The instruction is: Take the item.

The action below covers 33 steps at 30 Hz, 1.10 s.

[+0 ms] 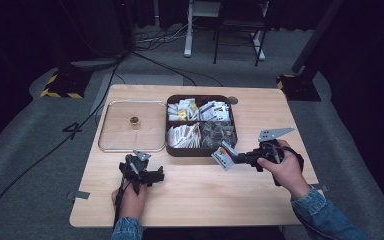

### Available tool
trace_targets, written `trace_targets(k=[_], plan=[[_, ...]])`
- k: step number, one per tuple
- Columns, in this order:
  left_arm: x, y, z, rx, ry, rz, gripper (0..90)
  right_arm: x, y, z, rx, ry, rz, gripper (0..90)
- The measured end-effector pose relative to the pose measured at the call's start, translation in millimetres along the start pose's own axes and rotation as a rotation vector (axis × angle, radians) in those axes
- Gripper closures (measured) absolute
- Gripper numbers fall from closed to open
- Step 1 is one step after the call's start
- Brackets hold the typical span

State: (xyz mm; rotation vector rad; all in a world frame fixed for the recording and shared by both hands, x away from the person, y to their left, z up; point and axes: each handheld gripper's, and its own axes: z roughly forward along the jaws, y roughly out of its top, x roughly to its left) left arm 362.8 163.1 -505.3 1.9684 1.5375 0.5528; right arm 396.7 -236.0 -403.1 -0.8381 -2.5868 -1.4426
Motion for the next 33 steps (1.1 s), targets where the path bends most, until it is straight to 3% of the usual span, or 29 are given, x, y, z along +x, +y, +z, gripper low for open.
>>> trace_targets(k=[3, 7, 16, 26, 33], plan=[[0.0, 0.1, 0.1, 0.000, 0.000, 0.001, 0.0, -1.4, -8.2, 4.3, 0.004, 0.008, 0.012, 88.5], [0.2, 0.1, 0.0, 0.001, 0.000, 0.004, 0.0, -1.2, -10.2, 9.4, 0.039, -0.011, -0.010, 88.5], [0.3, 0.3, 0.1, 0.001, -0.002, 0.005, 0.0, 8.3, -19.1, 28.5, 0.156, 0.024, -0.015, 88.3], [0.3, 0.4, 0.2, 0.002, -0.002, 0.005, 0.0, 8.2, -24.8, 35.1, 0.215, 0.035, 0.013, 88.3], [0.3, 0.4, 0.2, 0.002, -0.002, 0.005, 0.0, 5.7, -26.9, 36.8, 0.212, 0.041, 0.026, 88.0]])
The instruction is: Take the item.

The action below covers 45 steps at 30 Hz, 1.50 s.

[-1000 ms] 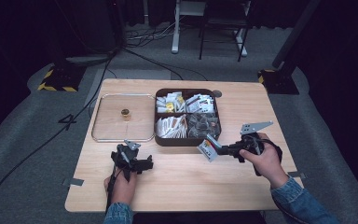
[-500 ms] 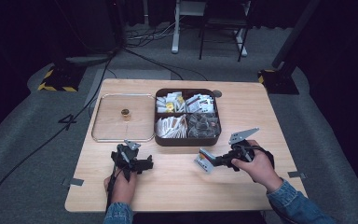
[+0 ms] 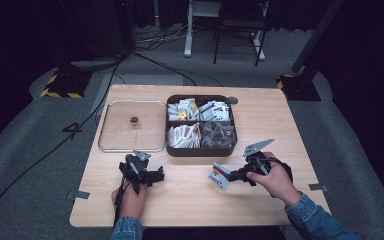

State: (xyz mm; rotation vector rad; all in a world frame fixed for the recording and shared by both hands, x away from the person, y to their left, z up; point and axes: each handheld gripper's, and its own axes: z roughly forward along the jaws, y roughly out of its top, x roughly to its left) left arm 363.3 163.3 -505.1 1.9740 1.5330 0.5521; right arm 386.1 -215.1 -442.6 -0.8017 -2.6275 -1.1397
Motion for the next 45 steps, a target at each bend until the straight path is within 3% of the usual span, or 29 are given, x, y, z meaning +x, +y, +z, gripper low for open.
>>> trace_targets(k=[4, 10, 11, 16, 21, 24, 32, 41, 45], plan=[[0.0, 0.0, 0.0, 0.000, 0.000, 0.000, 0.0, -1.9, -1.5, 1.4, 0.008, -0.006, 0.011, 86.8], [0.0, 0.0, 0.0, 0.000, 0.000, 0.000, 0.0, -4.3, -2.3, 2.2, 0.014, -0.060, -0.006, 75.8], [0.0, 0.0, 0.0, 0.000, 0.000, 0.000, 0.0, -5.7, -3.1, 3.1, 0.016, -0.093, -0.018, 67.0], [0.0, 0.0, 0.0, 0.000, 0.000, 0.000, 0.0, -9.9, -5.0, 5.7, 0.019, -0.105, -0.005, 51.2], [-0.1, 0.0, 0.1, 0.000, 0.000, 0.000, 0.0, -16.4, -5.8, 2.7, 0.009, -0.194, -0.006, 43.1], [-0.1, 0.0, 0.1, 0.000, 0.000, -0.001, 0.0, -19.5, -5.9, -1.2, -0.007, -0.223, -0.012, 41.5], [-0.1, 0.0, 0.1, 0.000, 0.000, -0.001, 0.0, -13.9, 1.9, -19.9, -0.084, -0.238, -0.046, 38.7], [-1.1, -0.4, -0.2, -0.001, 0.008, -0.011, 0.0, -10.5, 0.2, -39.2, -0.096, -0.271, -0.092, 36.2], [-1.4, -0.6, -0.4, -0.001, 0.010, -0.012, 0.0, -15.3, -6.0, -55.0, -0.108, -0.299, -0.126, 36.0]])
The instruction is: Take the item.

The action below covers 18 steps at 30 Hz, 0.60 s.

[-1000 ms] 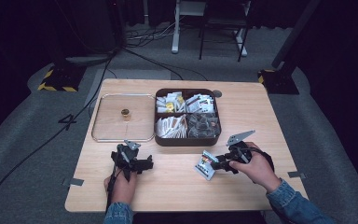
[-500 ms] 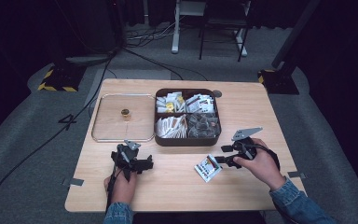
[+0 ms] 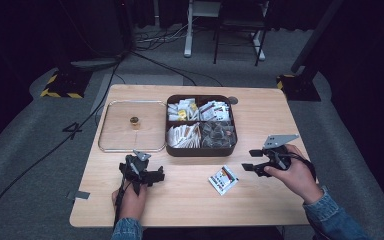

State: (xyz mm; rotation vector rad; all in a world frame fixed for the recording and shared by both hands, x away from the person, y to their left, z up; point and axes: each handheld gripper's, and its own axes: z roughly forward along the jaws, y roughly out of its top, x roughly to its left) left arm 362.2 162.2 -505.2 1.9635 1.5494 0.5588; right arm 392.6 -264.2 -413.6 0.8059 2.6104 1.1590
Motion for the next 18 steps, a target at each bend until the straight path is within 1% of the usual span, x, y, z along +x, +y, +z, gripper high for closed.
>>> trace_targets(k=[3, 4, 5, 6, 7, 9, 10, 13, 15, 18], plan=[[-0.3, 0.1, 0.1, 0.000, 0.001, -0.003, 0.0, -8.4, -5.6, -6.4, -0.006, -0.019, -0.019, 35.7], [-0.3, 0.1, 0.1, 0.000, 0.001, -0.003, 0.0, -8.4, -5.6, -6.4, -0.006, -0.019, -0.019, 35.7], [0.0, 0.3, 0.2, 0.000, 0.000, 0.001, 0.0, -11.7, -7.8, -8.0, -0.009, -0.025, -0.022, 35.4], [-0.2, 0.4, 0.4, -0.001, 0.000, -0.002, 0.0, -14.7, -10.2, -9.5, -0.011, -0.030, -0.019, 35.1], [0.1, 0.6, 0.4, 0.001, 0.000, 0.002, 0.0, -21.0, -16.4, -12.0, -0.016, -0.043, -0.006, 33.2], [0.1, 0.6, 0.5, 0.000, 0.000, 0.002, 0.0, -23.0, -18.5, -12.7, -0.016, -0.046, -0.003, 33.1], [0.1, 0.6, 0.5, 0.000, 0.000, 0.002, 0.0, -27.7, -24.3, -14.4, -0.018, -0.055, 0.013, 33.1], [0.0, 0.9, 0.9, -0.001, -0.003, 0.001, 0.0, -32.0, -31.1, -14.0, -0.027, -0.059, 0.033, 33.1], [-0.2, 1.0, 0.8, 0.001, -0.001, -0.001, 0.0, -33.6, -33.7, -13.3, -0.028, -0.060, 0.037, 33.1], [-0.1, 1.1, 0.9, 0.000, -0.001, 0.000, 0.0, -40.4, -46.0, -10.1, -0.025, -0.073, 0.058, 33.0]])
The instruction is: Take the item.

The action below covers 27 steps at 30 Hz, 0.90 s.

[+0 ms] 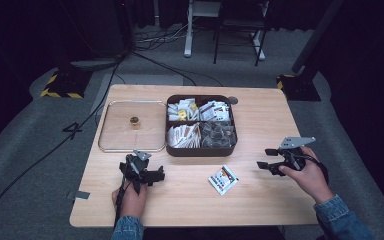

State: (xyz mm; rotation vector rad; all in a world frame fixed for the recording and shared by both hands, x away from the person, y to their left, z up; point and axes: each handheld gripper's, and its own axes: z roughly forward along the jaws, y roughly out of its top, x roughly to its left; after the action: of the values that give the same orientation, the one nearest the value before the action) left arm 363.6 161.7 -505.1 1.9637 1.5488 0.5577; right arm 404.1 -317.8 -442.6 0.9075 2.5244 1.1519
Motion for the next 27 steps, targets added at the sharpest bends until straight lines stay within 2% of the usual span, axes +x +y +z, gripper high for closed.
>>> trace_targets(k=[5, 9, 17, 20, 21, 22, 23, 24, 27], plan=[[0.0, 0.2, 0.2, 0.000, -0.002, 0.000, 0.0, -11.1, -14.3, 6.6, 0.005, -0.021, 0.023, 33.0], [0.1, 0.5, 0.4, 0.001, -0.002, 0.001, 0.0, -25.6, -29.0, 14.3, 0.028, -0.061, 0.044, 33.0], [0.0, 0.6, 0.4, 0.001, -0.001, 0.000, 0.0, -35.8, -43.8, 25.9, 0.055, -0.095, 0.046, 30.3], [0.1, 0.6, 0.5, 0.001, -0.001, 0.000, 0.0, -36.1, -46.6, 28.8, 0.044, -0.111, 0.033, 25.0], [0.2, 0.7, 0.5, 0.001, -0.002, 0.002, 0.0, -35.8, -46.8, 29.4, 0.043, -0.117, 0.034, 21.0], [0.2, 0.7, 0.6, 0.000, -0.002, 0.002, 0.0, -35.8, -47.4, 30.8, 0.040, -0.137, 0.039, 13.2], [0.2, 0.7, 0.6, 0.000, -0.002, 0.001, 0.0, -35.1, -48.7, 33.7, 0.036, -0.172, 0.075, 4.1], [0.2, 0.8, 0.7, 0.000, -0.002, 0.001, 0.0, -34.3, -48.5, 36.9, 0.041, -0.199, 0.104, 0.0], [0.2, 0.8, 0.7, 0.000, -0.002, 0.001, 0.0, -34.9, -47.8, 38.1, 0.045, -0.191, 0.098, 0.0]])
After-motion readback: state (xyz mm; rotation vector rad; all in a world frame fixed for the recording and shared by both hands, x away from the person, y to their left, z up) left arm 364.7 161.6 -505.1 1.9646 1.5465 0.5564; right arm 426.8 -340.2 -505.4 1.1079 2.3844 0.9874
